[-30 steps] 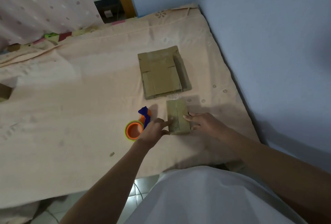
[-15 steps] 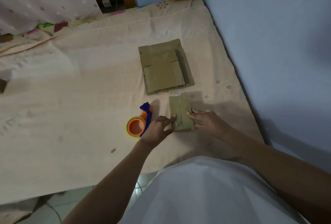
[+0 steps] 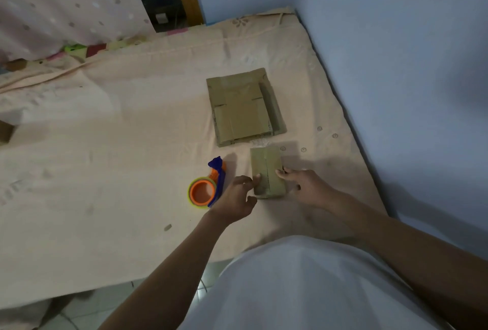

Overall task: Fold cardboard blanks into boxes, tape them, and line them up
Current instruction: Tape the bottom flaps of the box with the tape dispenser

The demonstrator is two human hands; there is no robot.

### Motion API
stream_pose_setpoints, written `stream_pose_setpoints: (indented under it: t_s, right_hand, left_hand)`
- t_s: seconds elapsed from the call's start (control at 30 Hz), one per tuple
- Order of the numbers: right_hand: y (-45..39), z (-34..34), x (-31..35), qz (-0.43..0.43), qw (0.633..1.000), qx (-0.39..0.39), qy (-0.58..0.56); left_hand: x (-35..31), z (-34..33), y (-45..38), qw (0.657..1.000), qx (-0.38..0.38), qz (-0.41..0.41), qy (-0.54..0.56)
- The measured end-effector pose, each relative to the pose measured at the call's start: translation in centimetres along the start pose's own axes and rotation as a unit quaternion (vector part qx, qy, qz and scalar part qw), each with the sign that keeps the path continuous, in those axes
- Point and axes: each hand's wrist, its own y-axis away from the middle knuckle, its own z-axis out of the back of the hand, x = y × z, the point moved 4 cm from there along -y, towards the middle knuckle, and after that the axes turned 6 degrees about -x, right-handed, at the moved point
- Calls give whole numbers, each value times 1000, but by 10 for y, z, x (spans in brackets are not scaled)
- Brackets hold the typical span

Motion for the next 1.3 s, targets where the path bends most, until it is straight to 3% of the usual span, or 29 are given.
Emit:
stream_pose_setpoints:
  t_s: [0.13, 0.23, 0.37, 0.5, 1.13, 1.3]
  right_hand:
    - [-1, 6, 17, -22, 999, -47, 0]
    - [-3, 1, 30, -22, 997, -63, 36]
    - [-5, -7, 30, -24, 993, -63, 102]
    - [-4, -9, 30, -10, 990, -45, 136]
    - [3, -17, 10, -7, 997, 58, 57]
    - [0, -17, 7, 14, 995, -4, 103]
  left_hand:
    - [-10, 7, -13, 1000, -4, -11, -23]
    - [-13, 10, -19, 998, 16, 47, -49]
    - [-14, 5, -19, 995, 31, 62, -75]
    - [-12, 2, -14, 996, 15, 46, -73]
    - [-4, 3, -13, 994, 61, -25, -86]
    - [-6, 4, -7, 994, -7, -51, -96]
